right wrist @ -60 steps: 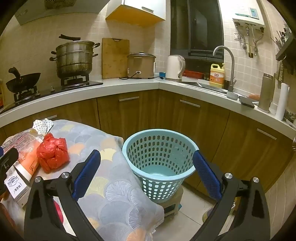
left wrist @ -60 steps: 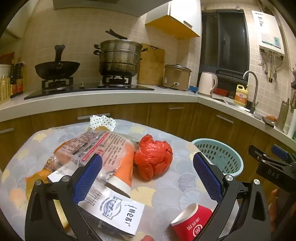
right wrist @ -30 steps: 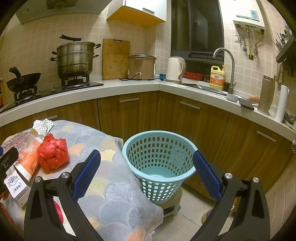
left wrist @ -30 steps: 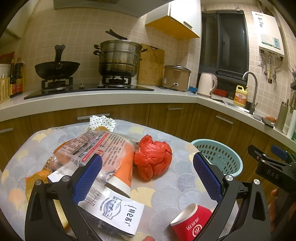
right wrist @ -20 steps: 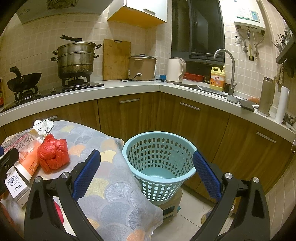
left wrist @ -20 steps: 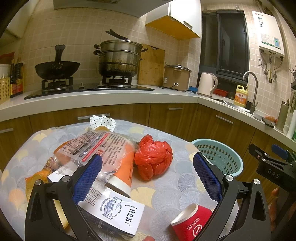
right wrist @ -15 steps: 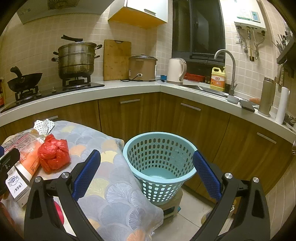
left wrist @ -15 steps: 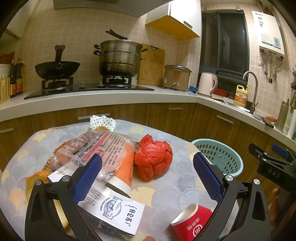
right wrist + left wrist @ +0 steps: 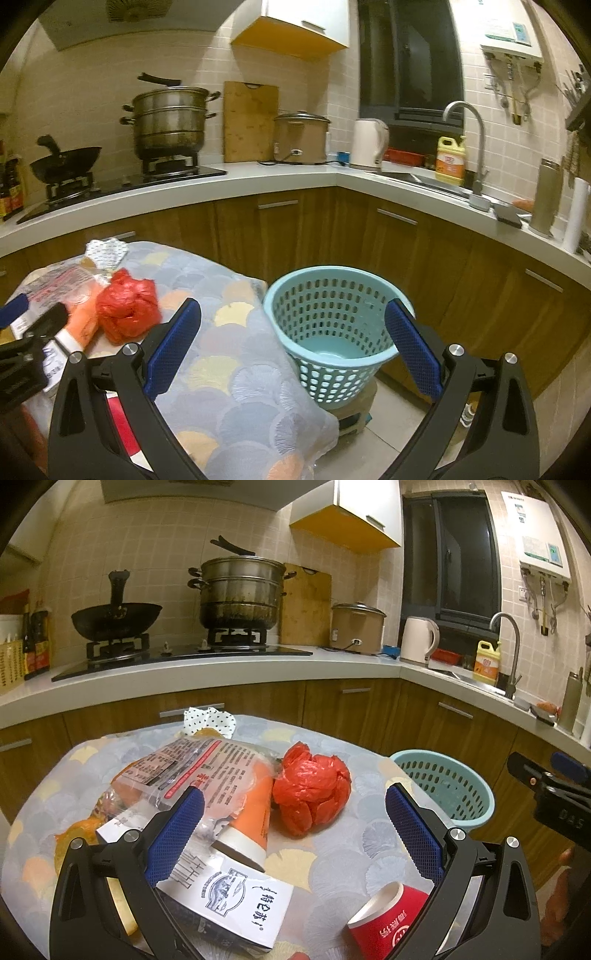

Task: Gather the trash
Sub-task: 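Grasp the red-and-white paper cup with the right gripper while the left grasps the bread crust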

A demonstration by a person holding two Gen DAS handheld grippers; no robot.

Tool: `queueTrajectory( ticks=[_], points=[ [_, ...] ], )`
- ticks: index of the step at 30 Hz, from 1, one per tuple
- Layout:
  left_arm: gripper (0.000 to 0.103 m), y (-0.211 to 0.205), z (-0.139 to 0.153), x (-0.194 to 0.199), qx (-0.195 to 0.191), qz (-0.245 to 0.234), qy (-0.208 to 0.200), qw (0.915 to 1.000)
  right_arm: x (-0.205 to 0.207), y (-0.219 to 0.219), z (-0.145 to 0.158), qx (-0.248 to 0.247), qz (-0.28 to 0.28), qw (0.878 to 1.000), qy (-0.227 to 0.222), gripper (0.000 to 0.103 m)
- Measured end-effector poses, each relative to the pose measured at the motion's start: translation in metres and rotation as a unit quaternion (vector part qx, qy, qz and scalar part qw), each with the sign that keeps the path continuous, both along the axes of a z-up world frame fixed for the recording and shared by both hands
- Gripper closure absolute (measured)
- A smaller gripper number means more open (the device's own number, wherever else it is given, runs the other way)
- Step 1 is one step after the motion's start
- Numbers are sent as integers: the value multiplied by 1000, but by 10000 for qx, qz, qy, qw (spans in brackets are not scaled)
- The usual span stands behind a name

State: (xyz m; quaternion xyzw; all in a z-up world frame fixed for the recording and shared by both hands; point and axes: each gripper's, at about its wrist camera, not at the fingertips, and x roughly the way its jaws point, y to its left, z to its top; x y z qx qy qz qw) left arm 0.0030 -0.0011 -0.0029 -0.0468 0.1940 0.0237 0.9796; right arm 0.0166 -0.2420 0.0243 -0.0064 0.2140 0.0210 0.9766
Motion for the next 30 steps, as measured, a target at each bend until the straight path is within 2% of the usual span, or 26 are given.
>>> queueTrajectory(
  ticks=[2,7,10,11,12,15,17,18,20,22,25,26,30],
  points=[
    [8,1,0,-1,5,86,14,10000,-5,6,1,-44,161,9999,-31,8],
    [8,16,2,-11,-279,277,392,9985,-22,27,3,-211,774,9967,-124,16],
    [8,32,10,-27,-3,647,349,9973,-31,42,-1,-254,1235,9920,-89,23],
    [8,39,14,-32,100,776,453,9959,-32,45,-2,-255,1321,9909,-61,27],
    [8,49,14,-36,5,907,414,9950,-34,50,-5,-241,1479,9887,9,29],
    [8,74,14,-46,297,1387,762,9870,-33,60,-12,-119,1818,9830,241,35],
    [8,95,7,-53,384,1640,872,9818,-33,65,-19,-1,2094,9769,434,49],
    [8,104,4,-56,337,1674,911,9811,-32,68,-22,7,2198,9742,514,52],
    [8,118,5,-64,281,1599,978,9819,-31,74,-28,47,2398,9687,646,54],
    [9,134,-5,-62,-59,1357,1058,9851,-32,77,-33,136,2564,9635,760,54],
    [14,145,-17,-55,-254,1121,1246,9855,-35,78,-42,143,2717,9586,843,54],
    [18,145,-23,-52,-298,1063,1313,9852,-35,77,-44,127,2730,9581,859,54],
    [23,145,-32,-43,-393,746,1454,9858,-28,77,-56,191,2765,9552,1035,54]
  ],
)
